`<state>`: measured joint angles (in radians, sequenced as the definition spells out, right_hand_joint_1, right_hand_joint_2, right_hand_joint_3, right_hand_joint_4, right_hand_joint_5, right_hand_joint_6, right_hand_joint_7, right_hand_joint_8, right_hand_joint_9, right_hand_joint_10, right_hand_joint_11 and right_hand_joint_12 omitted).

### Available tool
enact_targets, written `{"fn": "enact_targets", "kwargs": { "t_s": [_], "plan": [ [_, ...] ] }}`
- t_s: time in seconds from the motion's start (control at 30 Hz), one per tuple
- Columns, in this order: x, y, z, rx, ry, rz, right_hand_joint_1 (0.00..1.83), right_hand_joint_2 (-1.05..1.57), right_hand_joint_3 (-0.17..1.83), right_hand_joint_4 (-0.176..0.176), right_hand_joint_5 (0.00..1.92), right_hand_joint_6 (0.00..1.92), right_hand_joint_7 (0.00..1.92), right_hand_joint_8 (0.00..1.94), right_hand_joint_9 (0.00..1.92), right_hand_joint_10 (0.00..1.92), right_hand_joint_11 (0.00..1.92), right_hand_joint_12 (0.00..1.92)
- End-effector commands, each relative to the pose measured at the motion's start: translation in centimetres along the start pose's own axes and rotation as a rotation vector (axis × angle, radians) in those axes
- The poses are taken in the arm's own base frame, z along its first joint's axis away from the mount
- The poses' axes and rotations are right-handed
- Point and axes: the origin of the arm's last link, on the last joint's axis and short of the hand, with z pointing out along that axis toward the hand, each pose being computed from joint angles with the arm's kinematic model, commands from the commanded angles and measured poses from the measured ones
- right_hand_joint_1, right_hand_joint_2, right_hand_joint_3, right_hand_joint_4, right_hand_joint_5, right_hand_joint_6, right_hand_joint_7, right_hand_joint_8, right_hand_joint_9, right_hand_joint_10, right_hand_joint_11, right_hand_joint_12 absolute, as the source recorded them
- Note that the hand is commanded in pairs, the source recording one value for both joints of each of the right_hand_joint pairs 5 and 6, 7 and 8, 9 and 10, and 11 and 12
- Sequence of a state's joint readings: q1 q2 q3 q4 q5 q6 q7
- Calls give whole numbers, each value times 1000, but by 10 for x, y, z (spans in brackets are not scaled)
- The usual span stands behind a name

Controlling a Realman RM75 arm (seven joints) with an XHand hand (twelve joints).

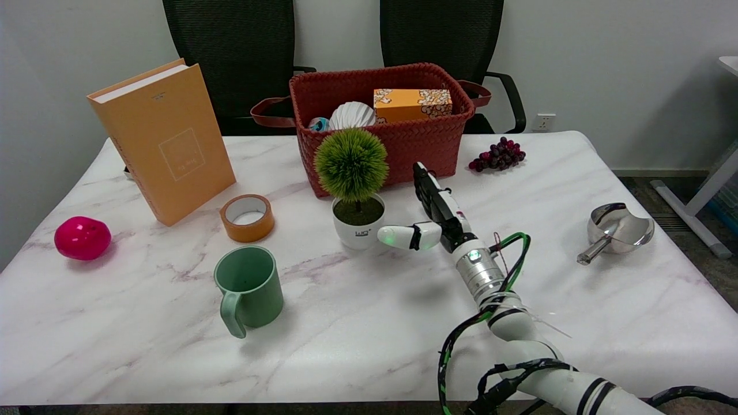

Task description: Pick up the potted plant.

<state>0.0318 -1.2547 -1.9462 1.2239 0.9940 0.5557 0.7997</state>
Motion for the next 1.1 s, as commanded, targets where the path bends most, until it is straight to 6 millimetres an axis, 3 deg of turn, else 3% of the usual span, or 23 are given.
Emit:
{"fn": "enact_targets", "kwargs": {
  "t_s": [0.03,1.1],
  "plan": [
    [-22,10,4,-37,-14,30,1064,-179,560,0,0,0,0,0,0,0,0,0],
    [-39,8,15,-34,-41,20,1079,-184,567,0,0,0,0,0,0,0,0,0]
  ]
}}
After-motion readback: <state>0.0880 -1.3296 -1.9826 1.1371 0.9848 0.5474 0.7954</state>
